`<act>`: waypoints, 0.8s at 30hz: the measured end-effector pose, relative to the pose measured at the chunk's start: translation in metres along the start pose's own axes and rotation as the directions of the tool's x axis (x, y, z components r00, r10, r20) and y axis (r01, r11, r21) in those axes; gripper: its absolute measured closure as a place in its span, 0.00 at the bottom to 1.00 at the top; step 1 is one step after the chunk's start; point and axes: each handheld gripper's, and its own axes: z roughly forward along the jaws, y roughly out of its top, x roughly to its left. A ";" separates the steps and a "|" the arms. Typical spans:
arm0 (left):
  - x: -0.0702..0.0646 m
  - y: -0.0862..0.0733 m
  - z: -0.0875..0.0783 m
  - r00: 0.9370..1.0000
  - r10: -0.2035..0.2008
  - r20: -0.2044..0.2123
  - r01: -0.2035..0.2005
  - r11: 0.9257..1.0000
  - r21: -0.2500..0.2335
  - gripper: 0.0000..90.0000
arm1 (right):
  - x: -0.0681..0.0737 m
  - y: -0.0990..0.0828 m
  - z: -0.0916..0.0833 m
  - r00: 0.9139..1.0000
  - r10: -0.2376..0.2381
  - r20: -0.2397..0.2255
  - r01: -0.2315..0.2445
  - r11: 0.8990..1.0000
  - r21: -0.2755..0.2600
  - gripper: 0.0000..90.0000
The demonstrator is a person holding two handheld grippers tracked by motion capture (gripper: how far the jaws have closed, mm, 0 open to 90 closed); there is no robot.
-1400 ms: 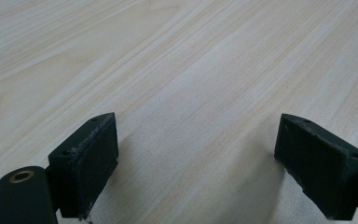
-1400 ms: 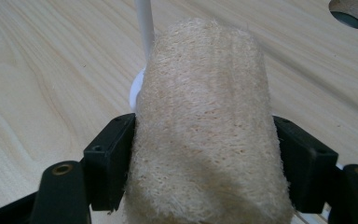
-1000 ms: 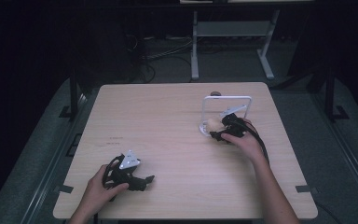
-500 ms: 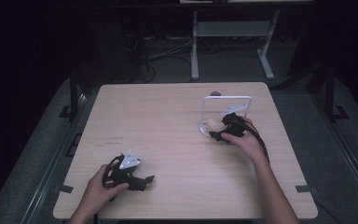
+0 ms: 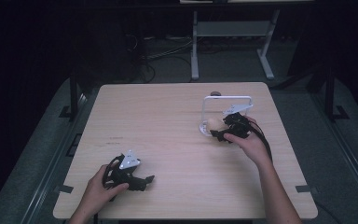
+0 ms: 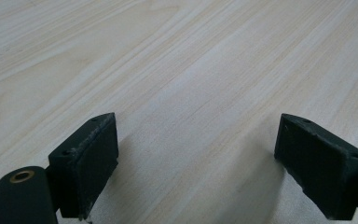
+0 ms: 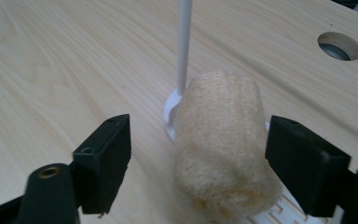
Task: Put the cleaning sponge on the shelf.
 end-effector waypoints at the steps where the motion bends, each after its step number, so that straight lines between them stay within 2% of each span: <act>1: 0.000 0.000 0.000 1.000 0.000 0.000 0.000 1.000 0.000 0.14 | 0.004 -0.001 -0.004 1.000 -0.006 0.001 0.006 1.000 0.001 0.28; 4: 0.000 0.000 0.000 1.000 0.000 0.000 0.000 1.000 0.000 0.14 | 0.010 -0.003 -0.009 1.000 -0.011 -0.001 0.011 1.000 0.000 0.33; 5: 0.000 0.000 0.000 1.000 0.000 0.000 0.000 1.000 -0.002 0.14 | 0.013 -0.004 -0.011 1.000 -0.009 -0.003 0.009 1.000 0.001 0.37; 6: 0.000 0.000 0.000 1.000 0.000 0.000 0.000 1.000 -0.003 0.14 | 0.018 -0.008 -0.014 1.000 -0.004 -0.020 0.004 1.000 0.003 0.45; 7: 0.000 0.000 0.000 1.000 0.000 0.000 0.000 1.000 -0.003 0.14 | 0.018 -0.008 -0.014 1.000 -0.004 -0.020 0.004 1.000 0.003 0.45; 8: 0.000 0.000 0.000 1.000 0.000 0.000 0.000 1.000 -0.003 0.14 | 0.022 -0.013 -0.017 0.999 0.004 -0.035 -0.003 1.000 0.006 0.55; 10: 0.000 0.000 0.000 1.000 0.000 0.000 0.000 1.000 -0.001 0.14 | 0.023 -0.015 -0.018 0.999 0.007 -0.044 -0.007 1.000 0.004 0.58; 11: 0.000 0.000 0.000 1.000 0.000 0.000 0.000 1.000 -0.004 0.14 | 0.026 -0.018 -0.019 0.998 0.015 -0.066 -0.015 1.000 0.006 0.68; 13: 0.000 0.000 0.000 1.000 0.000 0.002 0.000 1.000 -0.001 0.14 | 0.027 -0.019 -0.018 0.997 0.016 -0.076 -0.015 1.000 0.012 0.71; 16: 0.000 0.000 0.000 1.000 0.000 0.003 0.000 1.000 0.000 0.14 | 0.028 -0.024 -0.014 0.996 0.018 -0.093 -0.015 0.999 0.032 0.85; 17: 0.000 0.000 0.000 1.000 0.000 0.003 0.000 1.000 0.000 0.14 | 0.027 -0.028 -0.011 0.994 0.024 -0.106 -0.020 0.999 0.039 0.96; 19: 0.000 -0.001 -0.001 1.000 0.001 0.004 -0.001 1.000 -0.001 0.14 | 0.025 -0.031 -0.007 0.994 0.029 -0.102 -0.025 0.999 0.041 1.00; 24: 0.000 -0.001 -0.001 1.000 0.001 0.004 -0.001 1.000 -0.001 0.14 | 0.021 -0.035 0.003 0.994 0.039 -0.103 -0.033 0.998 0.058 1.00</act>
